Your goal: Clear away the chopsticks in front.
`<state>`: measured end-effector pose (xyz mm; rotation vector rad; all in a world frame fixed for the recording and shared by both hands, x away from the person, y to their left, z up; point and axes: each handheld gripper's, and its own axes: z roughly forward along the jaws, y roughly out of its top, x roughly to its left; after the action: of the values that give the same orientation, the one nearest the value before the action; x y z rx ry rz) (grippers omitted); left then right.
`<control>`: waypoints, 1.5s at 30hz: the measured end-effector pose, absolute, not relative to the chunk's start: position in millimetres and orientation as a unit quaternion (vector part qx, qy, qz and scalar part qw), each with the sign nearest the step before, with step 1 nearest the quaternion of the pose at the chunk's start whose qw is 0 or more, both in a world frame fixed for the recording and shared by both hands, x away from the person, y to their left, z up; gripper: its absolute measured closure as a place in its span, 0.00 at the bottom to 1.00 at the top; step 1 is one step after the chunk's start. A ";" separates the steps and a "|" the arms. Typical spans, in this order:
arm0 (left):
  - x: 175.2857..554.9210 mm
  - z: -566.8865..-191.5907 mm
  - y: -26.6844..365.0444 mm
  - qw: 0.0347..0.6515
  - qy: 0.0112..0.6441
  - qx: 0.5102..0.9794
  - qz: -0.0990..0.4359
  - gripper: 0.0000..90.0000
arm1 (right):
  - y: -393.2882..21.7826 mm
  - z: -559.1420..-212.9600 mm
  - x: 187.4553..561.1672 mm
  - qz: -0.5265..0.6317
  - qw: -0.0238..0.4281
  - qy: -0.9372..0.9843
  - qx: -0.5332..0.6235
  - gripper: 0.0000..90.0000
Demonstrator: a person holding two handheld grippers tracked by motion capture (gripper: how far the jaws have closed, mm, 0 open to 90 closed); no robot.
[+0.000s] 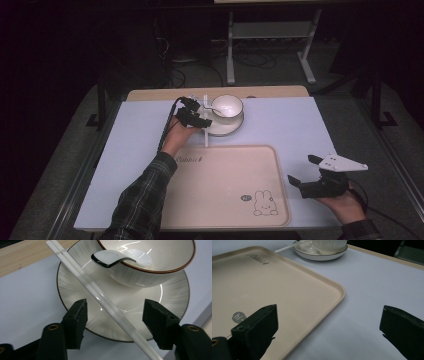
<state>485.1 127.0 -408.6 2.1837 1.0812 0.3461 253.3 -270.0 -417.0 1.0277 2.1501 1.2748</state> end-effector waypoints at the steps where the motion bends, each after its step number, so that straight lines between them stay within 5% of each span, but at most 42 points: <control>1: 485.1 -408.6 127.0 0.334 0.414 0.836 0.133 0.44 | -270.1 -417.0 253.2 0.461 0.217 0.776 0.372 0.01; 31: 518.4 -426.6 116.6 0.308 0.452 0.820 0.170 0.86 | -271.5 -415.8 250.9 0.471 0.212 0.771 0.372 0.01; 39: 521.5 -426.2 115.2 0.310 0.452 0.820 0.167 0.85 | -271.6 -415.8 250.5 0.471 0.212 0.771 0.372 0.01; 45: 514.2 -413.3 124.7 0.330 0.445 0.819 0.154 0.74 | -271.8 -415.8 249.9 0.471 0.212 0.771 0.373 0.01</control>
<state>514.2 124.7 -413.3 2.1414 1.1630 0.4017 249.9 -271.8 -415.8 1.0347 2.1426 1.3070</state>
